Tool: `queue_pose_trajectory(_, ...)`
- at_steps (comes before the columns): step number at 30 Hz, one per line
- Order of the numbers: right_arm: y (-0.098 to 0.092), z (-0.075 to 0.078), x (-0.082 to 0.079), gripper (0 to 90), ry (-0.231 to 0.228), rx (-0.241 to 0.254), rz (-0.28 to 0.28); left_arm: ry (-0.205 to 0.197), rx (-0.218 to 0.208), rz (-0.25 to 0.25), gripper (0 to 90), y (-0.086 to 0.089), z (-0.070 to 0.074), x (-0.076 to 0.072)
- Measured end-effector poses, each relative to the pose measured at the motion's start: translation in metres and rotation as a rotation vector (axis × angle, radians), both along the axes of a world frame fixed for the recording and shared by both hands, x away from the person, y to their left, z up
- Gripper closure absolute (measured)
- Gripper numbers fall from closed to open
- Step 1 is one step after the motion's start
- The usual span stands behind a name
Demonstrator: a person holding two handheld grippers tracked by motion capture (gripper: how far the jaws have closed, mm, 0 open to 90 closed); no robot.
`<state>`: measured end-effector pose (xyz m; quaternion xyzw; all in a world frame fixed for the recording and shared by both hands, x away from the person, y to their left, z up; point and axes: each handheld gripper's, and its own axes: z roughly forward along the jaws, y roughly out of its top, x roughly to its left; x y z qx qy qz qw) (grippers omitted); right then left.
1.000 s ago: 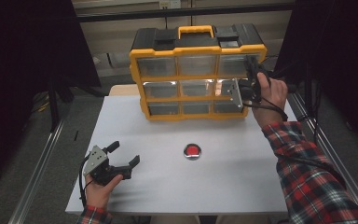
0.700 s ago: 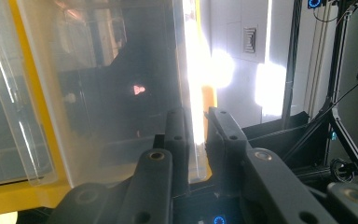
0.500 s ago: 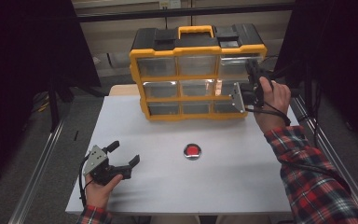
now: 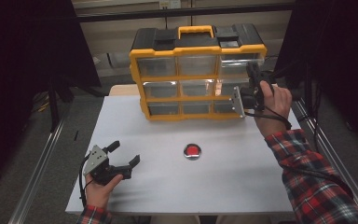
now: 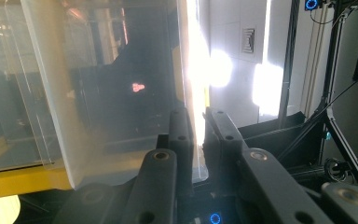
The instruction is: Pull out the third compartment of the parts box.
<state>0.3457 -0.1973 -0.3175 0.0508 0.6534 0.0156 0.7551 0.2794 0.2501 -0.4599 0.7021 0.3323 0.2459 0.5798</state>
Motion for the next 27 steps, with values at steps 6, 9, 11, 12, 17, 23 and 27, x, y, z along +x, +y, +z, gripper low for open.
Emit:
queue_pose_trajectory(6, 0.001, -0.001, -0.005, 81.8, -0.013, -0.014, 0.002, -0.002, -0.005, 0.001, 3.6, 0.0, 0.0, 0.0)
queue_pose_trajectory(9, 0.002, -0.001, -0.007, 81.7, -0.01, -0.005, -0.001, -0.003, -0.004, 0.001, 3.6, 0.0, 0.0, 0.0)
queue_pose_trajectory(11, 0.002, -0.002, -0.008, 81.8, -0.013, 0.002, -0.003, -0.003, -0.007, -0.005, 3.6, 0.0, 0.0, 0.0)
queue_pose_trajectory(12, 0.002, -0.002, -0.009, 81.8, -0.012, 0.004, -0.003, -0.004, -0.007, -0.004, 3.6, 0.0, 0.0, 0.0)
queue_pose_trajectory(17, 0.003, -0.001, -0.012, 81.7, -0.013, 0.003, 0.001, -0.004, -0.006, -0.003, 3.6, 0.0, 0.0, 0.0)
queue_pose_trajectory(23, 0.004, -0.001, -0.016, 82.3, -0.016, -0.002, -0.002, -0.001, -0.012, -0.001, 3.6, 0.0, 0.0, 0.0)
queue_pose_trajectory(27, 0.005, 0.0, -0.019, 82.3, -0.012, 0.004, -0.002, -0.006, -0.005, -0.003, 3.6, 0.0, 0.001, 0.0)
